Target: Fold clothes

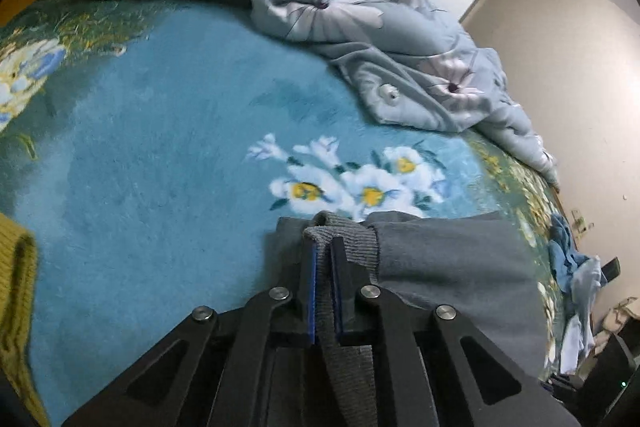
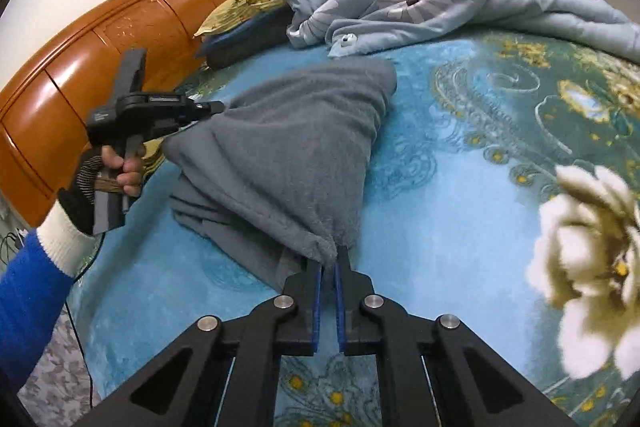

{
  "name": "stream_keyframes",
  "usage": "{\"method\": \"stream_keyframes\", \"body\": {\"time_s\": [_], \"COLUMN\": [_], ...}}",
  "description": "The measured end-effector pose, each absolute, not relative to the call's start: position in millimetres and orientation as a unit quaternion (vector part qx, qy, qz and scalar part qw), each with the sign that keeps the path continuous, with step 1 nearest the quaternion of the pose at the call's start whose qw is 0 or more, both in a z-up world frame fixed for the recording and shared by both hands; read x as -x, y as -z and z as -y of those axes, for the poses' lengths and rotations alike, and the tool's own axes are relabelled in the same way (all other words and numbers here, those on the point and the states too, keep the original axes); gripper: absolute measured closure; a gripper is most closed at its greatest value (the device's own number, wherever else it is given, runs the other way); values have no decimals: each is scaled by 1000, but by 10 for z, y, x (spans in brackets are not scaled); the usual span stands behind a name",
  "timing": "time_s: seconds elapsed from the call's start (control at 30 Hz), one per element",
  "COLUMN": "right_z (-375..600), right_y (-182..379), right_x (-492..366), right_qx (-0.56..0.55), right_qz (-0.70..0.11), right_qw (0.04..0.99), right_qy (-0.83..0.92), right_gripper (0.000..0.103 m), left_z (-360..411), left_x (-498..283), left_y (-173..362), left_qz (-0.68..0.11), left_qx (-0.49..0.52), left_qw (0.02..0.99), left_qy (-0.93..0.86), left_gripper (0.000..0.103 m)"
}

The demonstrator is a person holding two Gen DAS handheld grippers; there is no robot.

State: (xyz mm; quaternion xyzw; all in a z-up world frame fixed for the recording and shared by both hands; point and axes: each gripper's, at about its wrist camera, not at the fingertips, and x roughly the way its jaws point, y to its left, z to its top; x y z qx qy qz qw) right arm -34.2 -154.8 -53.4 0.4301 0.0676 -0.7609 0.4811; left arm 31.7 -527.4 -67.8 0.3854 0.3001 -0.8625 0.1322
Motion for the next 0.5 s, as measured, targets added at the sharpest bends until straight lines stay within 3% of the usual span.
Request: {"method": "stream_keyframes", "body": {"time_s": [0.23, 0.37, 0.5], "right_z": [1572, 1501, 1424], "right_y": [516, 424, 274], "right_x": [341, 315, 232], "right_qx": [-431, -425, -403], "right_qz": [-80, -78, -102], "right_qw": [481, 479, 476], "right_qy": [760, 764, 775], "right_gripper": [97, 92, 87], "left_z": [5250, 5171, 5063], "left_x": [-520, -716, -910], "left_y": [563, 292, 4], "left_qz": [-312, -272, -241], "left_qx": [-372, -370, -346], "left_qw": [116, 132, 128], "left_qy": [866, 879, 898], "left_gripper": [90, 87, 55]}}
